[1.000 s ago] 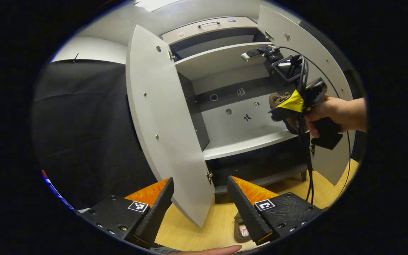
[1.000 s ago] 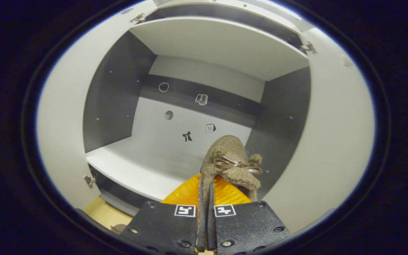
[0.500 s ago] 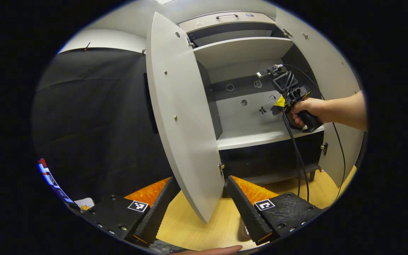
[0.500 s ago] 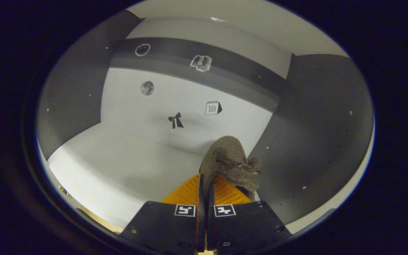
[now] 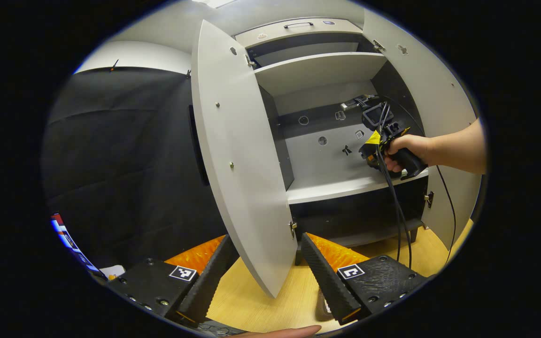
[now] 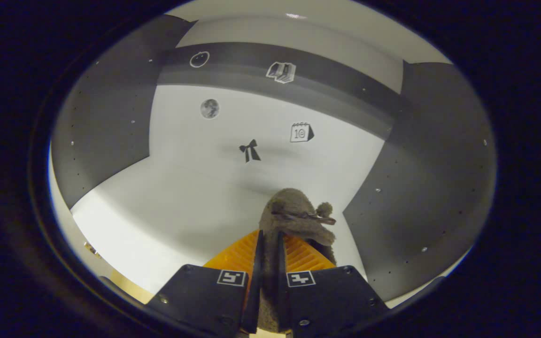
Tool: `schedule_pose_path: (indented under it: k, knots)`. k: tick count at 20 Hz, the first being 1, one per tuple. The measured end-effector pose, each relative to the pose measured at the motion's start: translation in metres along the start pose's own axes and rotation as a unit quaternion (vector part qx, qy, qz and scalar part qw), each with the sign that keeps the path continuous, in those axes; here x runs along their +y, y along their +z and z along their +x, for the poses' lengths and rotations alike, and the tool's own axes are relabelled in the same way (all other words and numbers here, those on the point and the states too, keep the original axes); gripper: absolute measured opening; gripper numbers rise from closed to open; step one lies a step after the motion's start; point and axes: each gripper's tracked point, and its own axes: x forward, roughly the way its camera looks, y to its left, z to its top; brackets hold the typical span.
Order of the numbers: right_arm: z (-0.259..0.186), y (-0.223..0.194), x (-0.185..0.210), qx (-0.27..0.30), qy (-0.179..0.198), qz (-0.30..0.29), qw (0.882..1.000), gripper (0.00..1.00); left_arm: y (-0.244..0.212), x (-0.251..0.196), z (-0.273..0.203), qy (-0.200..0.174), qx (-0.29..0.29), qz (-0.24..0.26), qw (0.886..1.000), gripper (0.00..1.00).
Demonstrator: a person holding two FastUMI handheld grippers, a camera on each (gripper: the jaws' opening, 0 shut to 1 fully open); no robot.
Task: Grab one shoe with the right hand and put it into the shoe cabinet, grab the other shoe with the left hand and put it into the shoe cabinet; then close the right door with the right hand and the left door with the left hand.
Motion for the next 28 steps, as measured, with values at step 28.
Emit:
schedule_pose_path:
  k: [28]
  knots:
    - [-0.287,-0.095,-0.02,-0.215,-0.038,0.058,0.974,0.5,0.048,-0.057,0.017,-0.11,-0.072,-0.042,0.99,0.93]
